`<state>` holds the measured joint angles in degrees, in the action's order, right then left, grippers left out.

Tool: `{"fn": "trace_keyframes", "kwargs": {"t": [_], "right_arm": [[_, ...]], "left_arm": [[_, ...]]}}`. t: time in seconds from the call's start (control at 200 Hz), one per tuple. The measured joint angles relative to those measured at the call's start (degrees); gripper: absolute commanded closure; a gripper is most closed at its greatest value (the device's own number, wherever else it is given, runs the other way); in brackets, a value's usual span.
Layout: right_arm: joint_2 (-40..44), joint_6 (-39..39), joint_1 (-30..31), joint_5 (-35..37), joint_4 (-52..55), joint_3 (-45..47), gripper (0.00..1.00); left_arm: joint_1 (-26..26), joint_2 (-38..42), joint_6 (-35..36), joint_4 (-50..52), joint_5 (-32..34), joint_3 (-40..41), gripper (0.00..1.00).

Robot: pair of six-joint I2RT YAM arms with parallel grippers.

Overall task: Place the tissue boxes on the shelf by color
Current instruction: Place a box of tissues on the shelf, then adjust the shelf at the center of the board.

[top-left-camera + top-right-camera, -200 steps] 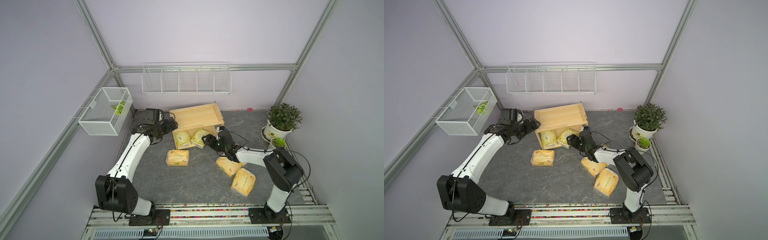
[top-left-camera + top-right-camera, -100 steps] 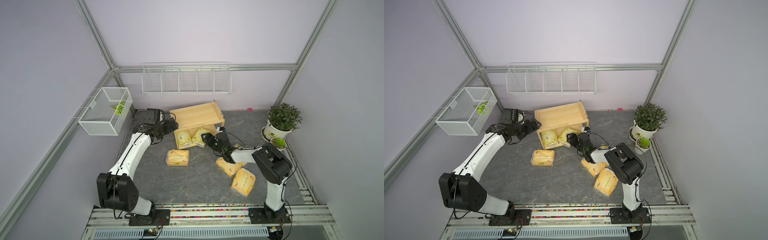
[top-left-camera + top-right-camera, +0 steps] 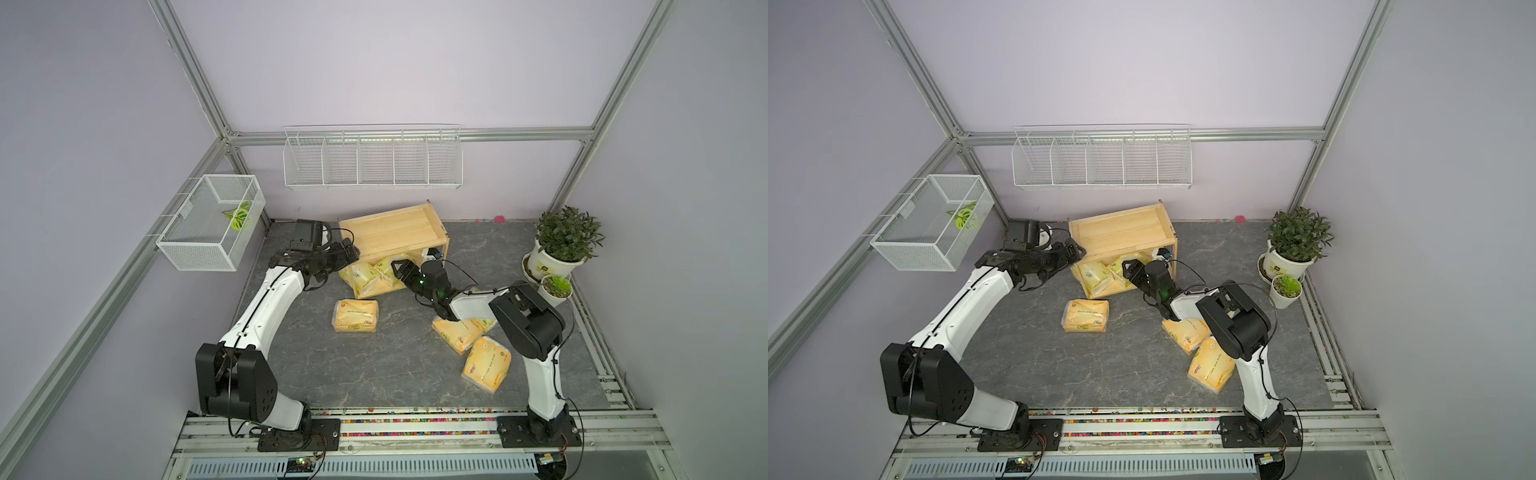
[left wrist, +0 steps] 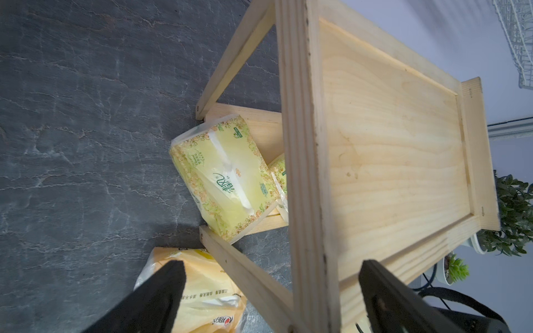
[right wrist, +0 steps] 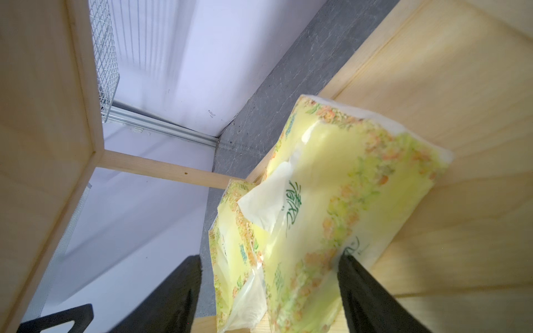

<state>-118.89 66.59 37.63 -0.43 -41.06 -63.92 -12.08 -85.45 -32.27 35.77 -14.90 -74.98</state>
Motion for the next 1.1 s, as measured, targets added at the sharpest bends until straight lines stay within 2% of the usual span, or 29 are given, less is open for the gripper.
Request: {"fn": "trace_keyframes", "kwargs": {"t": [0.175, 0.34, 0.53, 0.67, 0.79, 0.865, 0.985, 1.1], "right_arm": [[2.80, -0.28, 0.13, 0.68, -0.50, 6.01, 0.20], [9.42, -1.53, 0.96, 0.87, 0.20, 11.13, 0.20], [23.52, -3.30, 2.64, 0.52, 4.68, 18.03, 0.19], [38.45, -4.98, 0.83, 1.40, 16.13, 22.73, 0.15], [50.53, -6.73, -6.43, 1.42, 28.94, 22.58, 0.15], [53.44, -7.98, -13.22, -0.15, 35.82, 20.26, 0.15], [51.08, -9.97, -22.82, -4.55, 44.96, 14.12, 0.14], [42.45, -11.61, -29.20, -11.41, 50.95, 5.60, 0.14]], "left_arm": [[0.00, 0.24, -0.02, -0.39, 0.28, 0.24, 0.00], [0.00, 2.60, -0.20, -1.01, 2.49, 0.81, 0.00], [0.00, 6.45, -0.87, -1.44, 5.31, 0.79, 0.00], [0.00, 6.82, -1.57, -1.42, 6.56, 0.59, 0.00], [0.00, 6.97, -2.51, -1.49, 8.48, 0.59, 0.00], [0.00, 7.54, -3.28, -2.12, 9.88, 0.70, 0.00], [0.00, 8.63, -3.72, -4.68, 11.10, 0.98, 0.00], [0.00, 6.40, -3.52, -5.38, 10.40, -1.33, 0.00]]}}
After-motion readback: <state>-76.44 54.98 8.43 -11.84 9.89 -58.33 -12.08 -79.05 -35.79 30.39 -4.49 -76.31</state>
